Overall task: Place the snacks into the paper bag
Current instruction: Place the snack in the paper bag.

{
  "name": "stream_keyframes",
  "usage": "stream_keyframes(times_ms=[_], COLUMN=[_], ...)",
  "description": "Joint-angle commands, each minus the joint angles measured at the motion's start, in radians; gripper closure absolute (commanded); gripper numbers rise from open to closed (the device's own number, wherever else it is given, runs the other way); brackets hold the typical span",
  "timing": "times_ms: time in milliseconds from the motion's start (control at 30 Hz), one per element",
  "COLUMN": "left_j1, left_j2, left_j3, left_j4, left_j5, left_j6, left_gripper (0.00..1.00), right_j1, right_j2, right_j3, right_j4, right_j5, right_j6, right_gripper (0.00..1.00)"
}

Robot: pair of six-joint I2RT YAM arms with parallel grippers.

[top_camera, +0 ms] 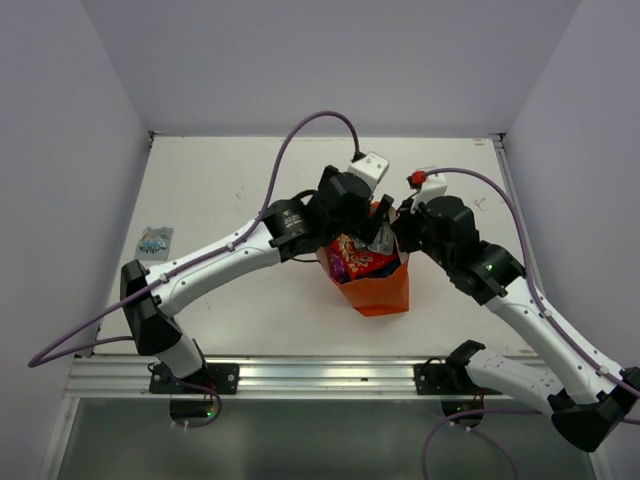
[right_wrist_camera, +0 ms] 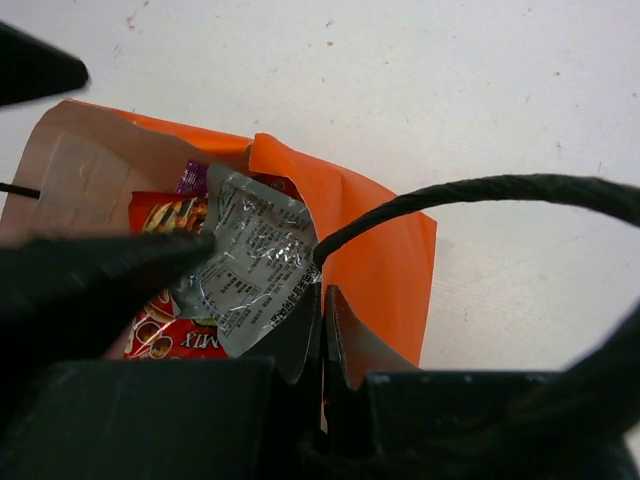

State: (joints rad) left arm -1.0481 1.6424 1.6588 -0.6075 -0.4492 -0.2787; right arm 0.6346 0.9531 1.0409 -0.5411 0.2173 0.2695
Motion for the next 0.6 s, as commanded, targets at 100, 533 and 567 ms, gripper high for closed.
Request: stream_keyframes(times_ms=[100,533,567], left_j1=[0.149,0.584,0.673], left_j2=[-0.165,-0.383,-0.391], left_j3=[0.053,-0.358,-0.399], left_j4=[0.057,0.097,0.115], left_j5=[0.033,0.035,0.052], left_j6=[-0.034,-0.237,-0.246], left_gripper=[0.03,0.02,0.01], right_j1=[0.0,0.0,0.002], right_j2=[-0.017,-0.024,-0.024], right_j3=[0.008,-0.038,-0.039], right_j4=[0.038,0.061,0.059], right_j5=[0.013,0.027,0.027], right_j6=[-0.009,-0.021,-0.021], right_gripper=[1.0,1.0,1.0])
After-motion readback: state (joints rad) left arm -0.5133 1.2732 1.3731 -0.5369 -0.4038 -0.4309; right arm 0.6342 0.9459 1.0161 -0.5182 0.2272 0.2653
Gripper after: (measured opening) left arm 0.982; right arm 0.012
